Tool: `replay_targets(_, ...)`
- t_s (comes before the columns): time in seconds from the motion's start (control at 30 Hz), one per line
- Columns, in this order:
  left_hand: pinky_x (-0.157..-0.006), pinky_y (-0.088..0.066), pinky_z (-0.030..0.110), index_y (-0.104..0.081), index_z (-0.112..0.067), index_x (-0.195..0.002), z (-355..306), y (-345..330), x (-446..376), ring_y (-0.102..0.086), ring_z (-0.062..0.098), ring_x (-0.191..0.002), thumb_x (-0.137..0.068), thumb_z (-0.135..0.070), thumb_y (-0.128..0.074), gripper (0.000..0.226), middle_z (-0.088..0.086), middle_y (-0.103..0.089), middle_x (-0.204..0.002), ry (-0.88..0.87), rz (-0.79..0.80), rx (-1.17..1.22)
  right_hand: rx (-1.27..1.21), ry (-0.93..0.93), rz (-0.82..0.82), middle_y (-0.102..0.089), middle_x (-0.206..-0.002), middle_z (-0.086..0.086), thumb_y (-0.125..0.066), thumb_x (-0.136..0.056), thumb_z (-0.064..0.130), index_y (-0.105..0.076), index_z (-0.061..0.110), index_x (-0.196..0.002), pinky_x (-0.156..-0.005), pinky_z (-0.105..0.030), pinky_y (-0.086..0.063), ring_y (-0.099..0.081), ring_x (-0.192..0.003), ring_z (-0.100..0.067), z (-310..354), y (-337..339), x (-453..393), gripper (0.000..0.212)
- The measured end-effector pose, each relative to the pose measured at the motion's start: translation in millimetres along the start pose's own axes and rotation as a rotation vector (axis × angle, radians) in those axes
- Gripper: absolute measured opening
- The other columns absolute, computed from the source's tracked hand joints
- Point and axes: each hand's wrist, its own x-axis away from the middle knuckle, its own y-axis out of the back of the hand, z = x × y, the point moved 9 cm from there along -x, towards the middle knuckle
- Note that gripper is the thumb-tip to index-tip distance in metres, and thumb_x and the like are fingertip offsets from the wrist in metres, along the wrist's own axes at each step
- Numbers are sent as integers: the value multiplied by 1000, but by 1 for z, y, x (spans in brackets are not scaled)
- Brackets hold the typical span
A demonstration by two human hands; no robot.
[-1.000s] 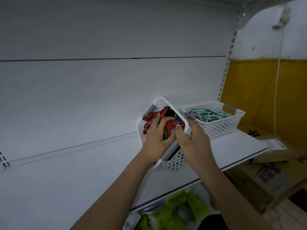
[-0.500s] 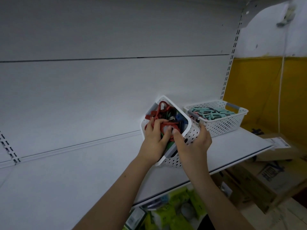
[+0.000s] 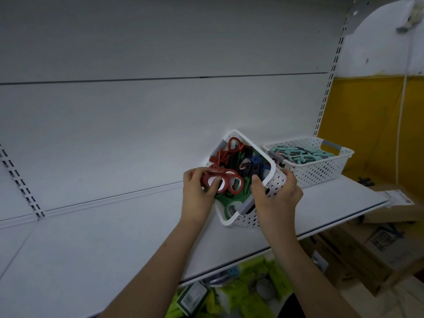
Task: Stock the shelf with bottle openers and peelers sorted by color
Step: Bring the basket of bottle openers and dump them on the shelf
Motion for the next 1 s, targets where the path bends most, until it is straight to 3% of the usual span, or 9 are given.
replay_targets(0.17,-83,-44,5,-67,-17,-109,12,15,-2,-55,-4,-90,-86,-9,-70,24,4,-48,-121,69,-55,26,22,4,1,-18,-151,0,-68,-88,46,-24,30,-149,-82,-30,-47,-49,-114,-20,0,0,1,78)
replay_targets(0.3,-79,-38,-2,-66,-15,-109,33,26,-2,-47,-20,-88,-89,-16,-68,20,11,-49,-119,164,-94,-9,23,13,9,-18,-150,1,-68,-88,47,-23,30,-149,-80,-28,-46,-49,-113,-20,2,-2,2,78)
replay_targets(0.4,-95,-50,26,-64,-13,-115,49,27,-1,-57,4,-97,-94,-26,-62,25,11,-41,-125,266,-86,-31,47,24,12,-17,-151,1,-67,-88,48,-21,30,-150,-81,-29,-46,-48,-113,-19,2,-2,3,80)
replay_targets(0.47,-101,-48,42,-61,-11,-123,58,26,2,-55,26,-109,-99,-25,-53,29,14,-35,-135,354,-74,-95,48,25,9,-18,-150,2,-67,-88,48,-21,30,-150,-80,-29,-46,-49,-114,-20,2,-2,3,79)
replay_targets(0.57,-117,-22,46,-52,-12,-138,63,27,4,-24,40,-143,-104,-19,-36,38,23,-25,-153,421,-20,-354,44,22,10,-19,-149,2,-68,-87,48,-22,31,-150,-78,-28,-46,-51,-114,-22,1,-2,2,79)
replay_targets(0.7,-115,-3,65,-38,-30,-148,62,28,4,9,49,-147,-104,-27,-31,45,8,2,-165,518,21,-567,43,20,19,-18,-150,2,-68,-87,49,-21,31,-150,-79,-29,-47,-52,-117,-24,0,-2,1,80)
replay_targets(0.83,-119,-8,62,-34,-21,-151,25,17,-1,3,42,-150,-102,-39,-38,52,16,-5,-164,241,10,-492,41,24,26,-16,-152,2,-69,-86,48,-20,30,-151,-82,-29,-48,-48,-122,-24,1,-2,1,83)
replay_targets(0.9,-121,-12,57,-30,-26,-153,-11,-6,1,-4,31,-152,-100,-53,-38,60,12,-9,-165,-22,127,-368,43,25,31,-14,-154,3,-72,-83,49,-18,31,-152,-88,-31,-49,-42,-129,-23,0,-2,1,89)
replay_targets(1.0,-122,-7,54,-11,-42,-156,-43,-51,19,4,20,-153,-90,-77,-13,75,-2,1,-166,-282,398,-337,44,35,38,-16,-152,5,-76,-81,46,-21,33,-152,-95,-33,-50,-41,-132,-21,0,1,0,91)
